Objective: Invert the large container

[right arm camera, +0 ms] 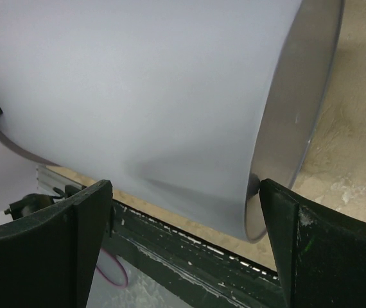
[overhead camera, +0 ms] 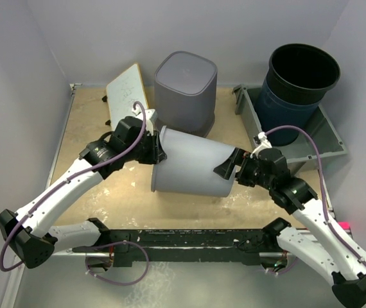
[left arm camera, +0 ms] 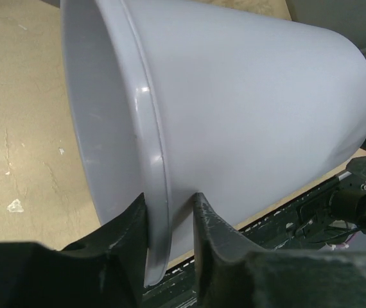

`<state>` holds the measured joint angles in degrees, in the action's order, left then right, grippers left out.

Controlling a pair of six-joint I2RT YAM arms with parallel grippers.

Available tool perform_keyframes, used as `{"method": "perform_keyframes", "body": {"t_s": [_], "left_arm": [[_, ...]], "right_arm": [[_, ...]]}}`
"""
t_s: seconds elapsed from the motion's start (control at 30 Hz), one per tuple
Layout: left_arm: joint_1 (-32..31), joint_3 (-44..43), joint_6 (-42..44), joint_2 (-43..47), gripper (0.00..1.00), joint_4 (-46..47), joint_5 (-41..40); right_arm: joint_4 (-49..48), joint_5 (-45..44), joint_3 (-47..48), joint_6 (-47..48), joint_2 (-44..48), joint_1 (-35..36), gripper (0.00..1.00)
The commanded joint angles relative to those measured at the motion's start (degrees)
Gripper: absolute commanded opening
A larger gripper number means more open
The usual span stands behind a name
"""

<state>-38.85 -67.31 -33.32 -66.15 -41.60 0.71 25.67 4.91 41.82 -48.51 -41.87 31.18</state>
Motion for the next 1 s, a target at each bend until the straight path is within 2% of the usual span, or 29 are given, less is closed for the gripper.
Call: {"method": "perform_keyframes", "body": {"t_s": [0.0,0.13,0.33,0.7,0.83,0.97], "left_arm": [[-0.3,-1.6,1.7,-0.9,0.18,-1.0,-5.8],[-0.4,-0.9,1.6,-1.1,0.08,-0.4,-6.4],[-0.4,1.6,1.7,-1.7,0.0,1.7,-7.1],[-0.4,3.1,2.2,-4.0,0.0,4.4,-9.4],[-0.4,3.6,2.5,-4.7,0.1,4.6,-9.4],[-0.4,4.2,2.6,-5.0,0.12,5.0,-9.3]], "right_arm": [[-4.9,1.8,-0.7,-4.0,3.0,0.0,0.97],[-9.8,4.2,-2.4,-3.6,5.8,0.0,0.96],[-16.9,12.1,-1.3,-0.3,6.9,0.0,0.94],[-25.3,20.0,4.9,2.5,5.0,0.0,0.92],[-27.7,22.0,6.1,2.2,4.3,0.0,0.91],[-29.1,23.4,7.1,1.9,3.3,0.0,0.91]]}}
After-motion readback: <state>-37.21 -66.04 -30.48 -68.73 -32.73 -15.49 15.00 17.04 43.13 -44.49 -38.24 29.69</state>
